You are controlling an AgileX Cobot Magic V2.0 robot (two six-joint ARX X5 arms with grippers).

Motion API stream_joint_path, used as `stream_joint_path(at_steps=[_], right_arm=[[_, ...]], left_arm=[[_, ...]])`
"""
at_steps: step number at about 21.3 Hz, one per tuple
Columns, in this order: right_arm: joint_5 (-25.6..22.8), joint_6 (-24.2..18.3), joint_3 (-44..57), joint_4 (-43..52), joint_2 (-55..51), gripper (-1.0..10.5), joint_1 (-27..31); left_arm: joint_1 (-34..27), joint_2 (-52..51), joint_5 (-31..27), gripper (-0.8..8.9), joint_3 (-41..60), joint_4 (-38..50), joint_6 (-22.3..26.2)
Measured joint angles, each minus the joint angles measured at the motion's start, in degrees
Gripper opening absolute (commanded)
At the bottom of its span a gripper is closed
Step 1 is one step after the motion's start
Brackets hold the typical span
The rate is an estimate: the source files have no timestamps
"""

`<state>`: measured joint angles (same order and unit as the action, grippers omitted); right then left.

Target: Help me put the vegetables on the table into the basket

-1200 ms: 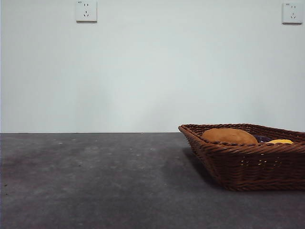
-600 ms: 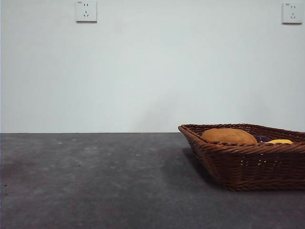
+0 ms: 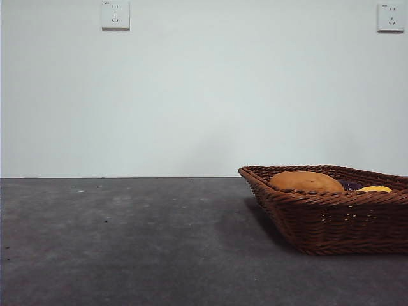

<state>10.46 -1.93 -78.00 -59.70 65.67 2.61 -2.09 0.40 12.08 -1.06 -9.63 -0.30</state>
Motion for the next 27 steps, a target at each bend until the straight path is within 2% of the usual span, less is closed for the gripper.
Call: stream_joint_path(at_steps=[17, 20, 27], right_arm=[[0.0, 0.0, 0.0, 0.0, 0.0, 0.0, 0.0], [-2.2, 0.0, 0.0, -0.1, -0.6, 0.0, 0.0], [-7.8, 0.0, 0.0, 4.5, -17.0, 0.0, 0.0]], left_arm=[[-0.1, 0.5, 0.2, -0.03, 0.0, 0.3, -0.4], [-0.1, 0.5, 0.2, -0.03, 0.0, 0.3, -0.4], [-0.1, 0.6, 0.2, -0.03, 0.0, 0.3, -0.4]])
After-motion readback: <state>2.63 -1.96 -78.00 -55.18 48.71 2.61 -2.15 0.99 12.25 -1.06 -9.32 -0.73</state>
